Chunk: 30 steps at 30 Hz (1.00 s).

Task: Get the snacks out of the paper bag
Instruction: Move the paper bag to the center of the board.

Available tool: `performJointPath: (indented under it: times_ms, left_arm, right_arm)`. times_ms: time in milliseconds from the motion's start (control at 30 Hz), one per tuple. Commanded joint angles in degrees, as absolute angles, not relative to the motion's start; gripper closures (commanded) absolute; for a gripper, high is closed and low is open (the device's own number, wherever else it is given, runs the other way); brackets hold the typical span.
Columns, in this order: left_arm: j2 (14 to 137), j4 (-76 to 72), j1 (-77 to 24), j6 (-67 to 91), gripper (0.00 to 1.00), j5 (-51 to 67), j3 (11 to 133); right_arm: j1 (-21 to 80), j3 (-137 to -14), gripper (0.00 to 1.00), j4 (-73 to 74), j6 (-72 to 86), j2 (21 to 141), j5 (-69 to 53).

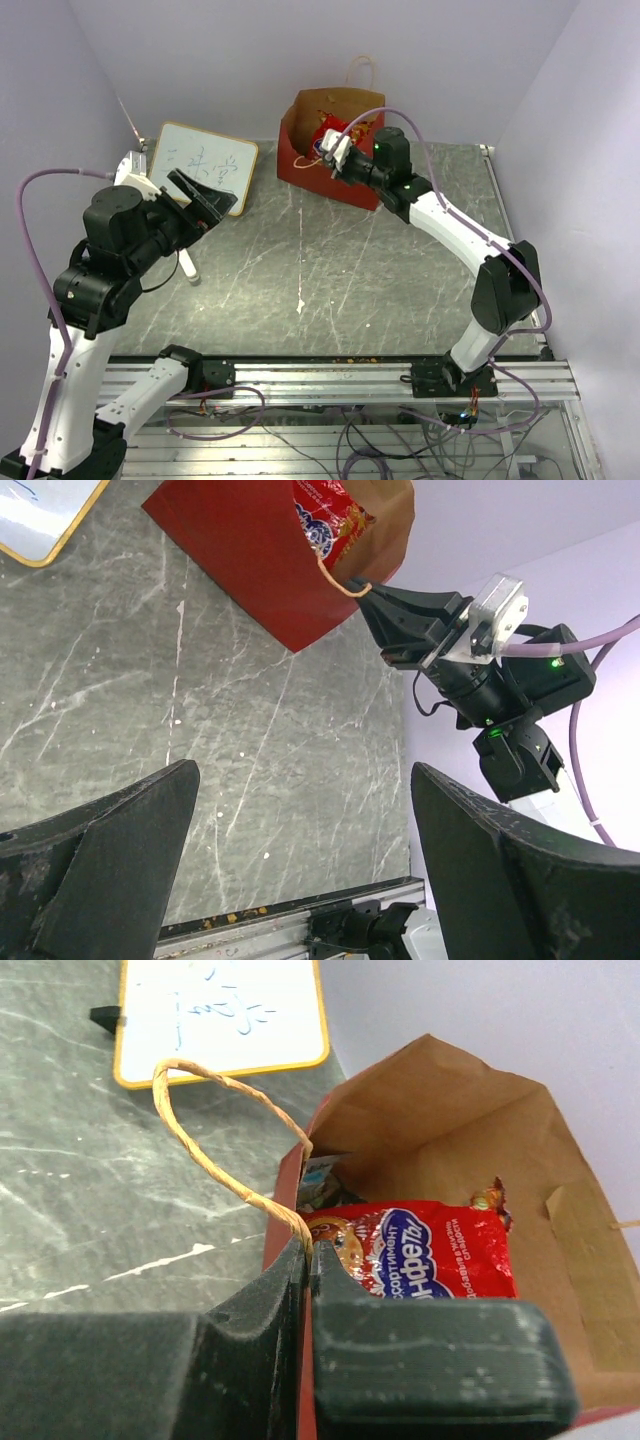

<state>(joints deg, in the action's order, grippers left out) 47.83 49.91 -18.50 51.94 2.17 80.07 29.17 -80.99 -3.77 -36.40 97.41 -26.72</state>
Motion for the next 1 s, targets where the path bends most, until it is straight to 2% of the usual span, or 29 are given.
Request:
performJointPath:
  times_ms: [0, 500, 900, 967]
  left_arm:
    - [47.55, 51.37, -18.98, 52.04, 0.03, 3.76, 80.85]
    - [46.73, 51.75, -18.98, 51.68, 0.02, 5.21, 80.36]
    - [46.83, 53.37, -18.98, 50.79, 0.02, 5.60, 81.34]
    - [47.05, 53.92, -18.98, 50.36, 0.02, 5.27, 81.91]
  right_arm:
    - [31.92, -80.69, 1.00, -2.98, -34.95, 93.28, -25.65]
    - [40.75, -76.01, 1.00, 2.55, -28.43, 83.67, -23.17]
    - [45.77, -75.97, 1.00, 1.92, -25.26, 83.67, -19.68]
    - [45.75, -76.07, 0.96, 1.85, -25.67, 83.59, -19.07]
